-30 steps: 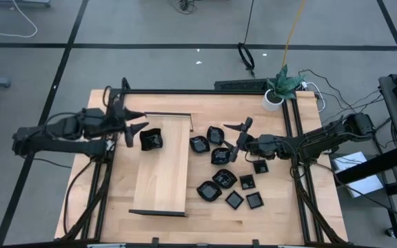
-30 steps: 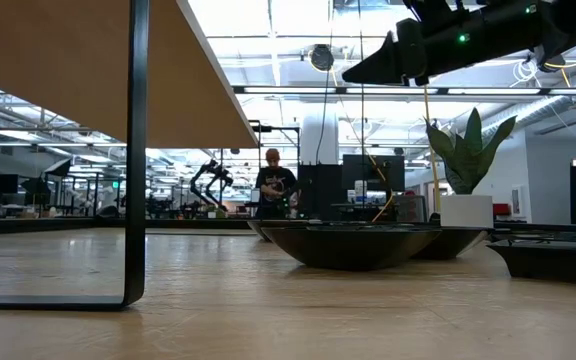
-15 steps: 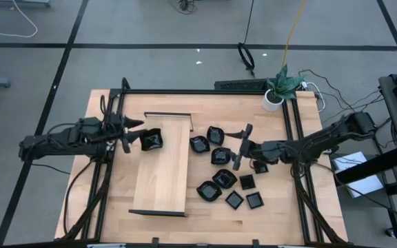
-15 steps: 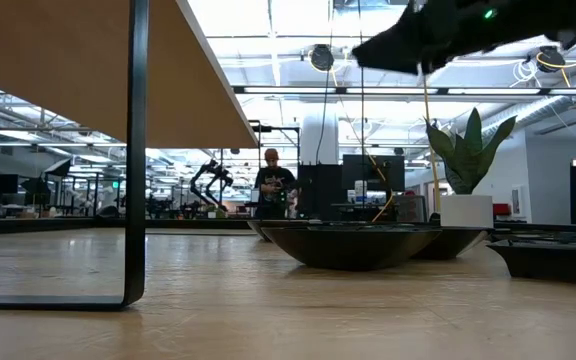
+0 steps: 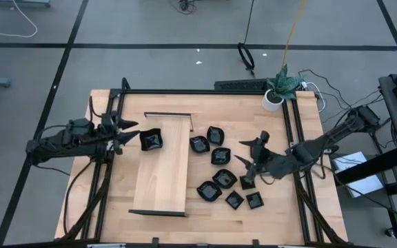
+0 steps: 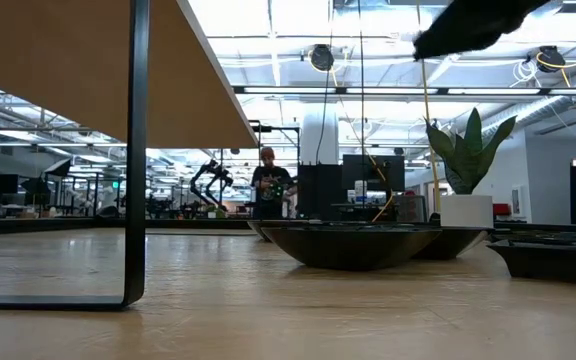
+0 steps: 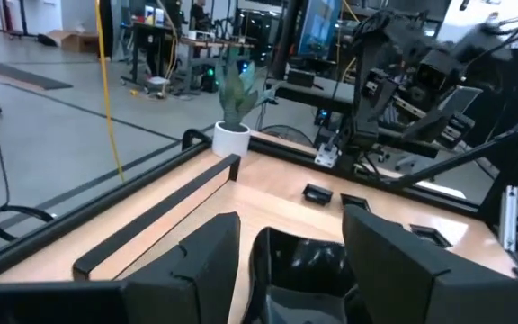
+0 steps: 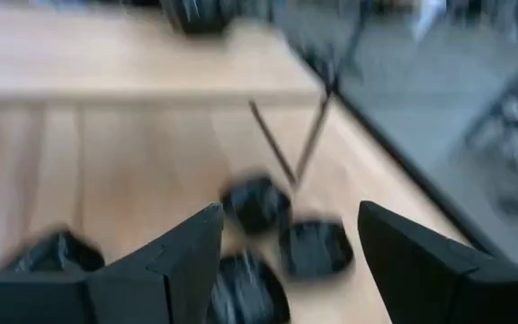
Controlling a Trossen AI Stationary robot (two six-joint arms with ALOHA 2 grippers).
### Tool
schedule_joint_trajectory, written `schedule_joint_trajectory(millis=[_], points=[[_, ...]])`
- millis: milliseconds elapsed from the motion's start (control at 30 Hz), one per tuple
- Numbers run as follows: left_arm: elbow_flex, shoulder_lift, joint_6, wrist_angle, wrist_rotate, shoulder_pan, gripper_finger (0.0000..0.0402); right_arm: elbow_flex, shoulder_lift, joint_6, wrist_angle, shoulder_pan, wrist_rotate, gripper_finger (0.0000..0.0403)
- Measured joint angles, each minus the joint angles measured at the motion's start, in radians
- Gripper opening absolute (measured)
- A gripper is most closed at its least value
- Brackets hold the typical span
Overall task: Pick & Place Mini shaped plates
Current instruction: Put the square plate on the shelf
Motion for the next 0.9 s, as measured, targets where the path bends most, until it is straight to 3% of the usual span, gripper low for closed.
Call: schedule_joint_trajectory(millis=[133, 233, 400, 600, 900], points=[[-0.01, -0.006, 0.018, -0.002, -0.009, 0.0, 0.0202, 0.122, 0.08, 0.325, -0.43, -0.09, -0.197, 0.0228], [-0.011, 0.006, 0.017, -0.001, -0.004, 0.0, 0.0202, 0.114, 0.13, 0.394, -0.588, -0.171, -0.378, 0.0214], [-0.011, 0.029, 0.028, 0.002, -0.014, 0.0, 0.0202, 0.049, 0.17, 0.414, -0.558, -0.281, -0.508, 0.02], [-0.011, 0.07, 0.081, 0.065, -0.091, 0.0, 0.0202, 0.016, 0.212, 0.518, -0.474, -0.405, -0.557, 0.02], [-0.011, 0.125, 0.192, 0.123, -0.093, 0.0, 0.0202, 0.015, 0.337, 0.576, -0.465, -0.541, -0.685, 0.0197]])
